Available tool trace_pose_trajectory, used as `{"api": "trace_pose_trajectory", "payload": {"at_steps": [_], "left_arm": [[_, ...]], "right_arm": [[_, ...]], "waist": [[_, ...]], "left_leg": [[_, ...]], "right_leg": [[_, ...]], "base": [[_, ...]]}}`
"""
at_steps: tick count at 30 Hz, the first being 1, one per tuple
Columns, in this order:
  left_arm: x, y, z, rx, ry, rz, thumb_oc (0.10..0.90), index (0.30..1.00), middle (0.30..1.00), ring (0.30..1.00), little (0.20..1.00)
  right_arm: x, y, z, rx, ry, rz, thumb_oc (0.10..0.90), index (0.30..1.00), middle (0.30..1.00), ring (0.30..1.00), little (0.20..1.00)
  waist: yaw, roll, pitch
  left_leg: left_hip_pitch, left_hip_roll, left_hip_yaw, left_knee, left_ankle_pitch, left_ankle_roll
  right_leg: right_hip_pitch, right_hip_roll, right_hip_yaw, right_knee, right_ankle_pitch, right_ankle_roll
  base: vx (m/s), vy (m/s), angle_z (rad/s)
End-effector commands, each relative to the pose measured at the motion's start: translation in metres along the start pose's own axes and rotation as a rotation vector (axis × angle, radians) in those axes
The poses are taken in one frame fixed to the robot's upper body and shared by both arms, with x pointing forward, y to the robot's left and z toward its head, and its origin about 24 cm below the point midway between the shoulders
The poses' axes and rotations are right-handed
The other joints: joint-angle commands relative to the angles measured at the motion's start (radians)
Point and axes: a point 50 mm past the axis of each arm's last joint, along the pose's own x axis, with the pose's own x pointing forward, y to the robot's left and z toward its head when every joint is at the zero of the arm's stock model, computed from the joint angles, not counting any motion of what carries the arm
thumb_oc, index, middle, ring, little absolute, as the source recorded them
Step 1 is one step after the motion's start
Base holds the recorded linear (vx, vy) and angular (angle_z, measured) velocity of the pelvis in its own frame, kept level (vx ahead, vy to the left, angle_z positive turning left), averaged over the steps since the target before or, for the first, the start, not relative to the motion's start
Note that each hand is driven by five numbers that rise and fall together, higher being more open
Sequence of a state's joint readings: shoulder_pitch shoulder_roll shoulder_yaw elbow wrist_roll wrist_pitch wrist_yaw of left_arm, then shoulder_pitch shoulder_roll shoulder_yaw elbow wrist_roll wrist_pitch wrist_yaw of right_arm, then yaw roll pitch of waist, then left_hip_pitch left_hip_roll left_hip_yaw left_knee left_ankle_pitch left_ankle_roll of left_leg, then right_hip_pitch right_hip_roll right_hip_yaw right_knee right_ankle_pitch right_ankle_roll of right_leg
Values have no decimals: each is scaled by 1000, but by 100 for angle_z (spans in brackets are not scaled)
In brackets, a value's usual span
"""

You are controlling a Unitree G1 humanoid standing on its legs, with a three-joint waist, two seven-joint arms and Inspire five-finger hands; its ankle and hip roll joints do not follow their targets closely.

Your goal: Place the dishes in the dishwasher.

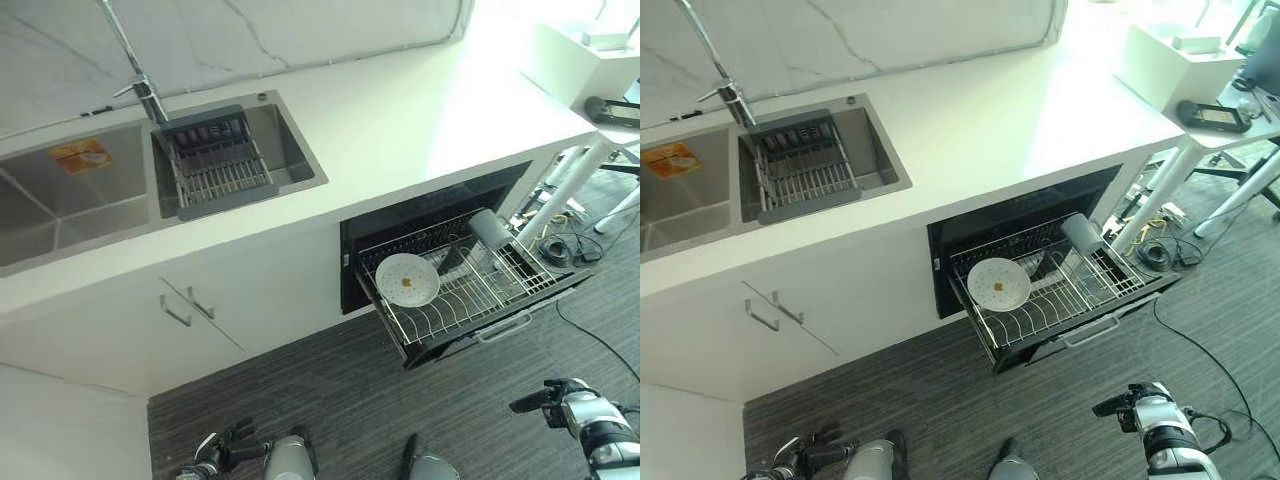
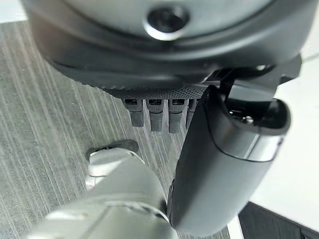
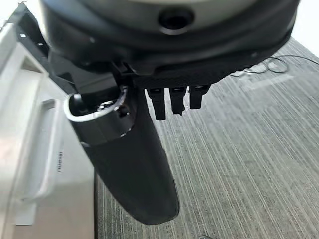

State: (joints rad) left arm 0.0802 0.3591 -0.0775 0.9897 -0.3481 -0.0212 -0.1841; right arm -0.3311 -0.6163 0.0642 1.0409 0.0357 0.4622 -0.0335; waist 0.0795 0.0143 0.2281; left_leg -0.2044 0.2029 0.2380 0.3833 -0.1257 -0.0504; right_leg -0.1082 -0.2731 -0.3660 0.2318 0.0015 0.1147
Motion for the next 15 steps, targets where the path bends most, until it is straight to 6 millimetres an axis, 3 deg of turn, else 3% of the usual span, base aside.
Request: {"api": "trace_pose_trajectory", "payload": {"at_steps": [1, 10, 13, 15], "left_arm": [[-6, 17, -4, 85, 38, 24, 800, 900, 900, 900, 900], [-6, 14, -1, 86, 25, 24, 800, 900, 900, 900, 900], [-6, 14, 2, 85, 24, 24, 800, 900, 900, 900, 900], [-6, 15, 3, 80, 19, 18, 800, 900, 900, 900, 900]], "right_arm": [[-1, -34, 10, 67, -17, -132, 800, 900, 900, 900, 900], [-1, -33, 10, 166, 60, -143, 800, 900, 900, 900, 900], [-3, -45, 20, 202, 39, -175, 800, 900, 900, 900, 900], [-10, -63, 39, 244, -10, -210, 800, 900, 900, 900, 900]], "waist": [[41, -5, -5], [90, 19, 0], [103, 38, 9], [113, 55, 22]], "left_leg": [[104, 44, -55, -83, -57, -70], [86, 15, -90, -83, -52, -64], [60, 4, -102, -83, -46, -64], [37, -7, -106, -83, -43, -65]], "right_leg": [[5, -64, -6, 68, -103, 88], [5, -87, -38, 68, -89, 96], [-13, -103, -48, 68, -76, 99], [-27, -118, -54, 68, -68, 99]], "base": [[30, -17, 18], [36, -18, 17], [-13, 6, 14], [-68, 48, 26]]}}
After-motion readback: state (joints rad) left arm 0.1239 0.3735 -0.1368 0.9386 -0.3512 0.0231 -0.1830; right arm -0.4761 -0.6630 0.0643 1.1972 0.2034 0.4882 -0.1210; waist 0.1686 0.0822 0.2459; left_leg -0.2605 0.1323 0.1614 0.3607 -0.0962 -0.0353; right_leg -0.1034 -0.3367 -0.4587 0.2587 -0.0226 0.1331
